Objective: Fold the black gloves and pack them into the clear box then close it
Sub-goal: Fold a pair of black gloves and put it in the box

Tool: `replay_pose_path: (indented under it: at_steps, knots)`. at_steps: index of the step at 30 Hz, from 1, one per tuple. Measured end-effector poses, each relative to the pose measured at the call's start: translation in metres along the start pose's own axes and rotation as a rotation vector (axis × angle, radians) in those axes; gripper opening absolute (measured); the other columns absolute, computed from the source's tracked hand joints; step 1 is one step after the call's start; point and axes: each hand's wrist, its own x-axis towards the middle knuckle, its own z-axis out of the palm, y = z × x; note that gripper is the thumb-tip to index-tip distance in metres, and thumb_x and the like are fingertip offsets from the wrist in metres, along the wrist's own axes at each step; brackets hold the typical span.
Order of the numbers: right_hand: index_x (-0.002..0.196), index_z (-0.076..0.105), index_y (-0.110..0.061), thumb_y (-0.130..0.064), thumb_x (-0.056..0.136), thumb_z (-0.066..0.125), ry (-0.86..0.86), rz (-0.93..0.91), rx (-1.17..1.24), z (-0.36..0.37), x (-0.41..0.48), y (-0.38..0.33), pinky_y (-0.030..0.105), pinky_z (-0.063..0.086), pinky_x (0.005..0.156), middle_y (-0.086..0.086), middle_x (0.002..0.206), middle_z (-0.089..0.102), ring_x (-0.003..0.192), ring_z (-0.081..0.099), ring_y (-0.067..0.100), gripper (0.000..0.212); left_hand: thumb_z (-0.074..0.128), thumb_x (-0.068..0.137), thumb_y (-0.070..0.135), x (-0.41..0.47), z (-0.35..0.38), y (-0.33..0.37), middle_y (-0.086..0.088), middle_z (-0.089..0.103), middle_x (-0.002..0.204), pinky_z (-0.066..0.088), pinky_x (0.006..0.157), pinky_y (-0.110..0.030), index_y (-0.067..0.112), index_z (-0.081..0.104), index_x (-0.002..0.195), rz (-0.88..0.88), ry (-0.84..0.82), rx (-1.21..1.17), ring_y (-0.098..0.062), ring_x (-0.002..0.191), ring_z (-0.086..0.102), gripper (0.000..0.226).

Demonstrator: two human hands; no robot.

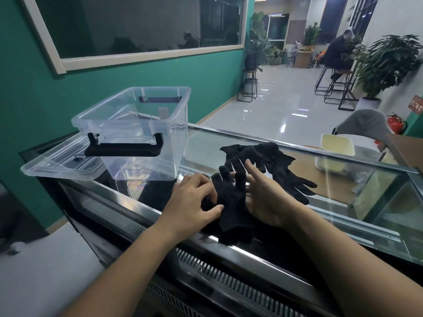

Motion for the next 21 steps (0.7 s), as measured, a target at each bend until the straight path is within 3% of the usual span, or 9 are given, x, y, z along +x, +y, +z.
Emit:
replay_pose_path:
  at_steps: [2, 4, 7, 9, 10, 13, 15, 18, 21]
  knots:
    - [0.148, 0.057, -0.005, -0.069, 0.096, 0.059, 0.011, -0.003, 0.000, 0.002, -0.002, -0.001, 0.041, 0.058, 0.098, 0.017, 0.122, 0.067, 0.098, 0.072, 0.030, 0.082, 0.065, 0.087, 0.061, -0.004, -0.002, 0.000, 0.023, 0.050, 0.111, 0.030, 0.103, -0.029, 0.035, 0.061, 0.088, -0.005, -0.010, 0.005, -0.003, 0.115, 0.048, 0.027]
    - [0.147, 0.057, -0.006, -0.068, 0.096, 0.060, 0.002, -0.004, 0.002, 0.003, -0.003, -0.002, 0.037, 0.060, 0.088, 0.016, 0.120, 0.066, 0.093, 0.072, 0.027, 0.080, 0.063, 0.089, 0.059, -0.006, -0.002, 0.002, 0.024, 0.053, 0.111, 0.034, 0.105, -0.030, 0.037, 0.061, 0.093, -0.001, -0.012, 0.004, -0.002, 0.114, 0.050, 0.023]
    - [0.136, 0.064, -0.010, -0.059, 0.101, 0.060, 0.039, -0.076, -0.038, 0.004, -0.004, 0.001, 0.046, 0.059, 0.104, 0.014, 0.123, 0.076, 0.104, 0.075, 0.028, 0.060, 0.057, 0.092, 0.057, -0.008, -0.001, 0.008, 0.024, 0.056, 0.114, 0.036, 0.111, -0.034, 0.039, 0.062, 0.108, 0.004, -0.017, 0.032, -0.001, 0.114, 0.052, 0.025]
    - [0.135, 0.066, -0.019, -0.054, 0.100, 0.065, 0.137, -0.221, -0.211, 0.001, -0.006, 0.002, 0.055, 0.049, 0.117, 0.008, 0.127, 0.078, 0.118, 0.074, 0.024, 0.049, 0.054, 0.092, 0.057, -0.007, -0.001, 0.010, 0.024, 0.058, 0.115, 0.036, 0.113, -0.036, 0.039, 0.061, 0.112, -0.003, -0.022, 0.046, -0.001, 0.113, 0.053, 0.028]
    - [0.138, 0.065, -0.025, -0.053, 0.097, 0.069, 0.201, -0.310, -0.377, 0.000, -0.009, 0.001, 0.053, 0.049, 0.117, 0.003, 0.127, 0.078, 0.121, 0.073, 0.019, 0.049, 0.054, 0.092, 0.057, -0.007, -0.001, 0.011, 0.024, 0.058, 0.114, 0.036, 0.113, -0.036, 0.039, 0.061, 0.111, -0.004, -0.025, 0.050, -0.001, 0.112, 0.054, 0.027]
    - [0.148, 0.055, -0.031, -0.036, 0.094, 0.078, 0.336, -0.493, -0.898, -0.010, -0.021, 0.002, 0.035, 0.058, 0.101, -0.010, 0.122, 0.073, 0.108, 0.073, 0.007, 0.059, 0.056, 0.092, 0.055, -0.007, -0.001, 0.011, 0.024, 0.058, 0.116, 0.037, 0.112, -0.037, 0.040, 0.061, 0.109, 0.001, -0.027, 0.054, 0.000, 0.115, 0.053, 0.023]
    - [0.146, 0.053, -0.033, -0.029, 0.091, 0.081, 0.379, -0.536, -1.100, -0.022, -0.026, 0.007, 0.027, 0.058, 0.089, -0.013, 0.112, 0.074, 0.095, 0.072, 0.004, 0.062, 0.058, 0.092, 0.051, -0.007, -0.001, 0.012, 0.025, 0.058, 0.121, 0.037, 0.113, -0.038, 0.039, 0.062, 0.109, 0.008, -0.012, 0.040, 0.000, 0.122, 0.051, 0.021]
    - [0.133, 0.057, -0.037, -0.030, 0.092, 0.081, 0.444, -0.547, -1.118, -0.032, -0.032, 0.009, 0.017, 0.048, 0.078, -0.012, 0.091, 0.077, 0.086, 0.068, -0.001, 0.048, 0.062, 0.094, 0.044, -0.009, -0.004, 0.013, 0.025, 0.059, 0.124, 0.038, 0.114, -0.041, 0.038, 0.067, 0.110, 0.018, 0.035, -0.018, -0.001, 0.128, 0.052, 0.018]
    - [0.125, 0.064, -0.033, -0.022, 0.097, 0.075, 0.460, -0.565, -1.119, -0.037, -0.032, 0.007, 0.021, 0.045, 0.077, -0.011, 0.088, 0.076, 0.087, 0.067, -0.001, 0.032, 0.066, 0.096, 0.044, -0.011, -0.008, 0.017, 0.024, 0.061, 0.116, 0.040, 0.114, -0.043, 0.038, 0.071, 0.109, 0.038, 0.065, -0.086, -0.001, 0.120, 0.055, 0.015]
